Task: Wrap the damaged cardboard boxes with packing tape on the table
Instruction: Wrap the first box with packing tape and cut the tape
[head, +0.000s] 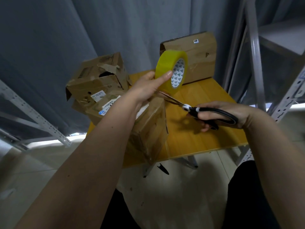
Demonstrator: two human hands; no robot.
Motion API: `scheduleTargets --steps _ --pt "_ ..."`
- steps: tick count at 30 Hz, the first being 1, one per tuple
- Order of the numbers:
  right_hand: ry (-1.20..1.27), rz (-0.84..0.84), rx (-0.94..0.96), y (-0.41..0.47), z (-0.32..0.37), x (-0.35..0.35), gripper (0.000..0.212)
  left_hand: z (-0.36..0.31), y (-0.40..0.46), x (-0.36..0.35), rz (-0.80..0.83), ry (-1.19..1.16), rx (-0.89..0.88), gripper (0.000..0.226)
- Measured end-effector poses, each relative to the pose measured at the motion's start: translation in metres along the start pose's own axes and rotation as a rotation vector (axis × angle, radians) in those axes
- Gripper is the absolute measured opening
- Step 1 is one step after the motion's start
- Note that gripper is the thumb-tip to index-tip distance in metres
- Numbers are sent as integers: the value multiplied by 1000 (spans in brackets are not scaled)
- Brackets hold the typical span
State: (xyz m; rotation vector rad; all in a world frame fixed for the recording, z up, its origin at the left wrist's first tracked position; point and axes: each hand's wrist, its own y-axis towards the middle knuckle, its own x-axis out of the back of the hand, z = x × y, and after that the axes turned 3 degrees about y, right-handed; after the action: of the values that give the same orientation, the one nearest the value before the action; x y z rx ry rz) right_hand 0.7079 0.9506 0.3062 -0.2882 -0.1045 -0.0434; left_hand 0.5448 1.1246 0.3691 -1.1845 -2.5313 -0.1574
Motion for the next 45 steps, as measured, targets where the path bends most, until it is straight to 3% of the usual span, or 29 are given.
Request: scheduleTargets --steps 8,12,17,19,23,29,33,36,41,45 --pt "-130 -27 50 11 28 -4 74 1 0 2 -25 17 -30 31" --pt "-128 -30 65 14 34 -4 70 2 1 3 -30 26 -30 33" --pt "-128 -63 54 14 30 -1 72 0 -2 1 -42 -85 -56 30" --pt "-144 -64 34 15 28 -1 66 -1 -4 2 -63 -129 -71 35" --pt "-121 -63 -8 18 23 1 35 -2 -6 4 -95 -197 -81 45" --pt "69 -30 -43 28 -1 3 32 -1 -7 4 -127 -247 -93 45" --pt "55 -200 -182 30 -17 7 46 0 -7 5 -135 -253 -99 44" --pt "-152 -328 -278 34 -24 9 42 0 -6 7 -128 -234 -97 45" --pt "-477 -517 -241 50 -22 -4 54 1 -5 5 -111 -181 -96 49" --pt "-419 -649 -111 47 -8 -9 46 5 -5 6 -117 -115 -99 38"
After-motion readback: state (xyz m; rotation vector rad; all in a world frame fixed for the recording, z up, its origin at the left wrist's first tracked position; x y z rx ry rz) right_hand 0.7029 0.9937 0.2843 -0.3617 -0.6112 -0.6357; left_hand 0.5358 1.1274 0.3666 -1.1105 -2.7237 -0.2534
